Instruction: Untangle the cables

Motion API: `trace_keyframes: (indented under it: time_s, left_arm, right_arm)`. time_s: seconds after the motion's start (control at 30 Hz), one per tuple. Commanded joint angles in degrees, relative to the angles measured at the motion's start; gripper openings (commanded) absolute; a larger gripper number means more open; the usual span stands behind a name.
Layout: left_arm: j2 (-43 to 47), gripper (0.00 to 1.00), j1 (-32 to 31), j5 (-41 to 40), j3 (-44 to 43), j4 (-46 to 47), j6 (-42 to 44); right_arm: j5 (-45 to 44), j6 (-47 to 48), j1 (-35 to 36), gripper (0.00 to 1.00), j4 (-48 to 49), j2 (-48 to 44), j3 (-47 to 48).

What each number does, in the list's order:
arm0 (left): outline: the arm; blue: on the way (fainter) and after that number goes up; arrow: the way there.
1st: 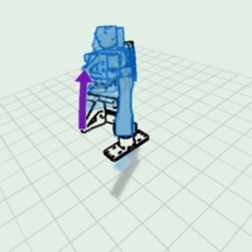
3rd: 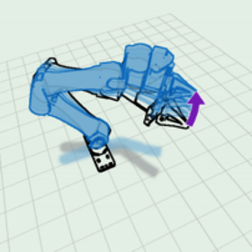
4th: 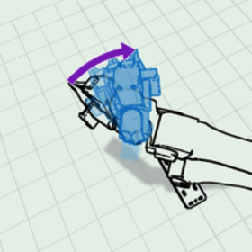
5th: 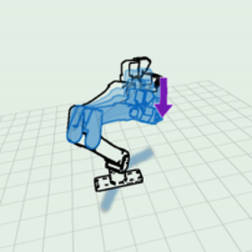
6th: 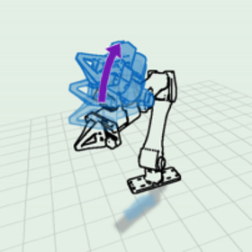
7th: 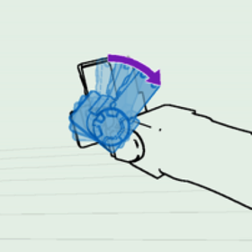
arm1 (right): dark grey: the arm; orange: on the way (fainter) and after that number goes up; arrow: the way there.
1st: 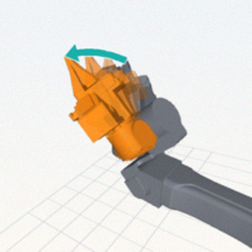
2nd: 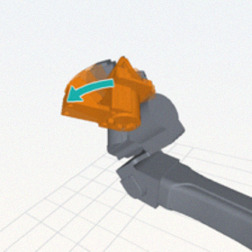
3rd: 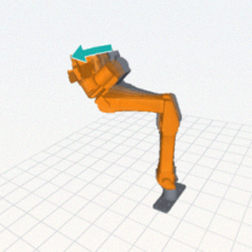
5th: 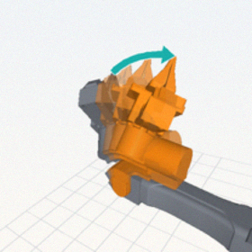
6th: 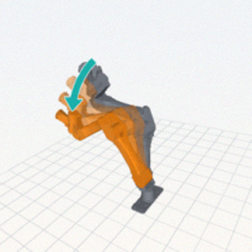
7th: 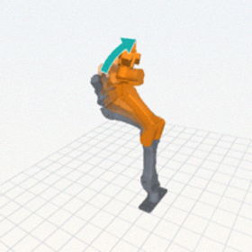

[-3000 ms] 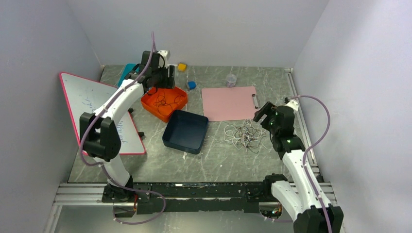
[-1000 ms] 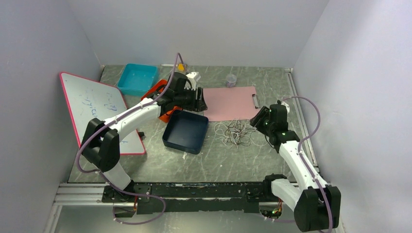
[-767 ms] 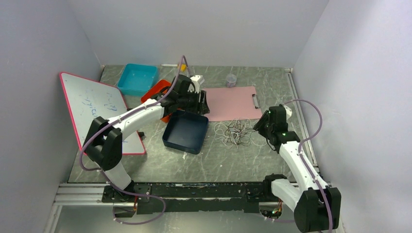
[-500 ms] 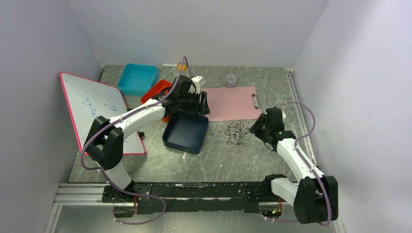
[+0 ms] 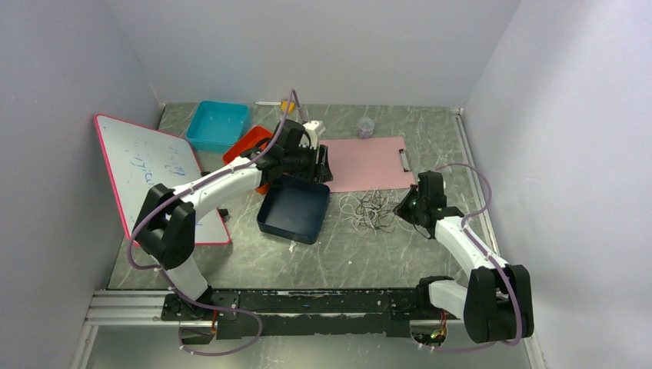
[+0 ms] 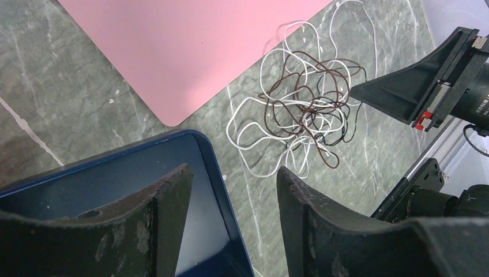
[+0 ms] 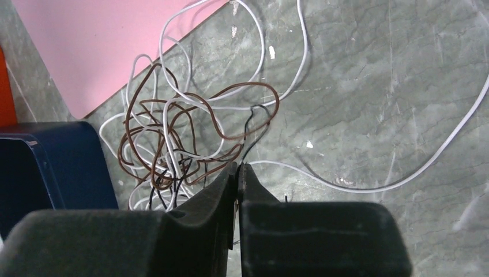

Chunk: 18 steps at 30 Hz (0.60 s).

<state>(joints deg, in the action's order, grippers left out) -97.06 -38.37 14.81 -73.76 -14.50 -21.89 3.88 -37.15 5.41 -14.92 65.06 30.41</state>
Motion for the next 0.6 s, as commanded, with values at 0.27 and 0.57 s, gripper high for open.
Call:
trace_keyframes:
  time_s: [0.27, 0.57]
  left_arm:
    - [4.1, 0.67, 0.2, -3.0, -1.0, 2.4, 2.9]
    - [7.3, 0.74, 1.7, 6.8, -0.8, 11.9, 1.4]
  right_arm:
    - [4.8, 7.9, 0.0, 0.0, 0.9, -9.9, 4.9]
    - [18.5, 13.7, 0.0, 0.0, 2.4, -14.1, 13.6]
